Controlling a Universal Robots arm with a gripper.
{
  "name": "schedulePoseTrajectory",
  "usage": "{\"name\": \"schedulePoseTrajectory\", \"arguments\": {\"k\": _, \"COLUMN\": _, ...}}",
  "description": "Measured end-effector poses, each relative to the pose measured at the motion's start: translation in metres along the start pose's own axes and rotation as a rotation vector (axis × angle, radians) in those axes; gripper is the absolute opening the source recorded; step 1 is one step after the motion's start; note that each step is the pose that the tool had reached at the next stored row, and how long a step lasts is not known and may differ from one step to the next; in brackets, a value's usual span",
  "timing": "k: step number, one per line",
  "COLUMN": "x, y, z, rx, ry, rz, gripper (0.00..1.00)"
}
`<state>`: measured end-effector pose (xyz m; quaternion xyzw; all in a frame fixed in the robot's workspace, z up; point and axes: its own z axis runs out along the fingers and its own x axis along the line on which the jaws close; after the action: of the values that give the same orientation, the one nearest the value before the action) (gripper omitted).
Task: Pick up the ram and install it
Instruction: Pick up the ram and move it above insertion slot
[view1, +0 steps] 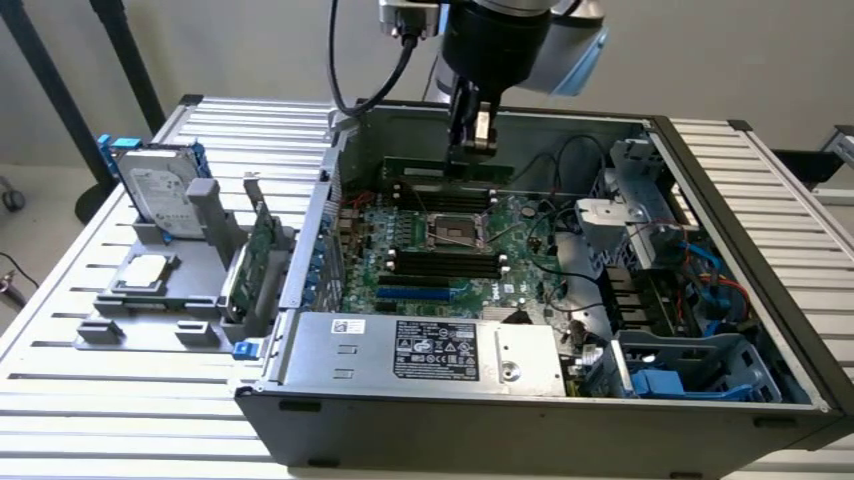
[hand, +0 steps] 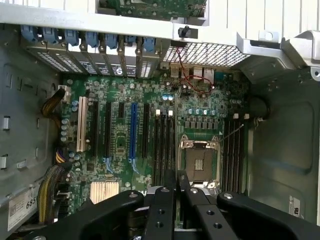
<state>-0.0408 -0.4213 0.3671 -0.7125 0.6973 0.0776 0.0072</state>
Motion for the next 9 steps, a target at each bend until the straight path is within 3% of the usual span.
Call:
{"name": "schedulePoseTrajectory", "arguments": {"k": 1, "x": -0.0011, "y": -0.0001, "z": 0.0003, "rx": 0.0046, "ry": 0.0093, "rz": 0.001, "gripper": 0.14}}
{"name": "schedulePoseTrajectory", "arguments": {"k": 3, "x": -0.0019, "y": -0.0002, "z": 0.0016, "rx": 0.0138, "ry": 0.0164, "rz": 0.001, "gripper": 0.14}}
{"name": "schedulePoseTrajectory", "arguments": {"k": 5, "x": -0.0017, "y": -0.0004, "z": 0.0035, "rx": 0.0217, "ry": 0.0171, "rz": 0.003, "gripper": 0.14}}
{"name": "schedulePoseTrajectory", "arguments": {"k": 9, "x": -0.0014, "y": -0.0008, "z": 0.0073, "rx": 0.0315, "ry": 0.0152, "rz": 0.028, "gripper": 0.14}}
